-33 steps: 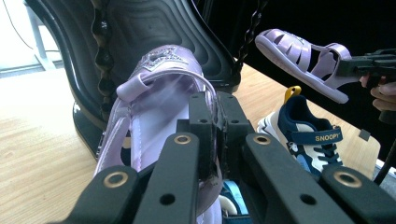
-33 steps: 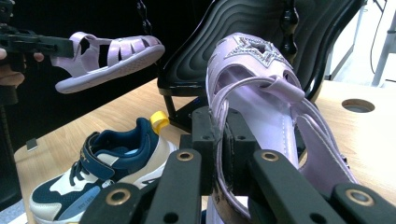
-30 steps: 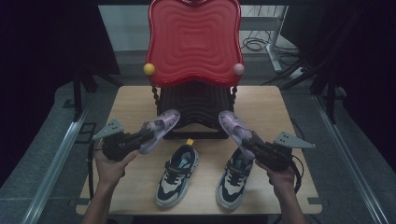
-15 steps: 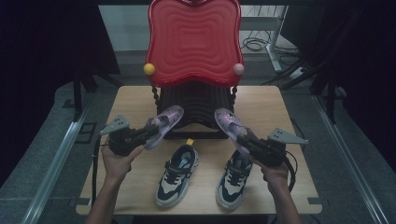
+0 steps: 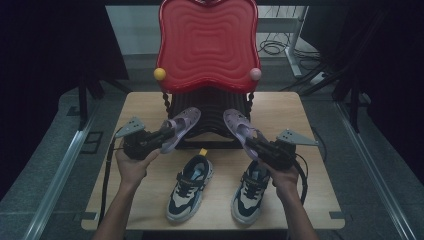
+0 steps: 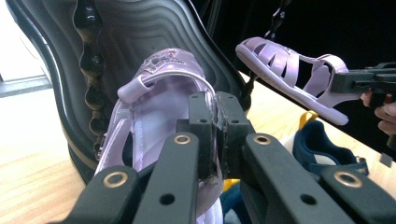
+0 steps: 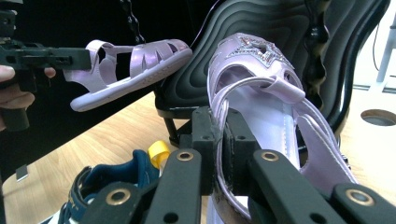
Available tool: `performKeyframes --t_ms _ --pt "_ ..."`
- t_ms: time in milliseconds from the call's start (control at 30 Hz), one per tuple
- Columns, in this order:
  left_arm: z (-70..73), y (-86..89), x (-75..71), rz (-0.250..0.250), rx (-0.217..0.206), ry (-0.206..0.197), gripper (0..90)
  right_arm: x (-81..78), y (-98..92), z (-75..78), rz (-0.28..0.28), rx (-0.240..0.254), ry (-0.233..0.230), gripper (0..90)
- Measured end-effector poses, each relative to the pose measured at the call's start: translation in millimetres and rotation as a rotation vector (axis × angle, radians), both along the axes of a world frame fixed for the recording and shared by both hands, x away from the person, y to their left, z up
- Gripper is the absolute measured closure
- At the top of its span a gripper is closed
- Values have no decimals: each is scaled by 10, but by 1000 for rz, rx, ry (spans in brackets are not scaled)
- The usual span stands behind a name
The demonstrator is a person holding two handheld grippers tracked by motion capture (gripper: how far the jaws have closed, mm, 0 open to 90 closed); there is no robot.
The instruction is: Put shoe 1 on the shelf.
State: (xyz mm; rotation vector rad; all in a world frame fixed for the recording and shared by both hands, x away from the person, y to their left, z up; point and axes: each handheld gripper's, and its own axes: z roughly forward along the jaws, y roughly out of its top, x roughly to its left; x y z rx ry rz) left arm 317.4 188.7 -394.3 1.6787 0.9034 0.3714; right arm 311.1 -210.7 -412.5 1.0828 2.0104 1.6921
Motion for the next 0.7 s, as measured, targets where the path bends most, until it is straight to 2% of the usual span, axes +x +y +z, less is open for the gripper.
performKeyframes --t_ms 233,433,700 --pt "16 -109 81 13 49 -32 864 79 120 8 -14 -3 2 852" --pt "23 -169 162 21 52 -50 864 161 218 16 -33 13 5 852" --pt "58 -244 258 45 64 -91 864 254 372 35 -56 0 -9 852"
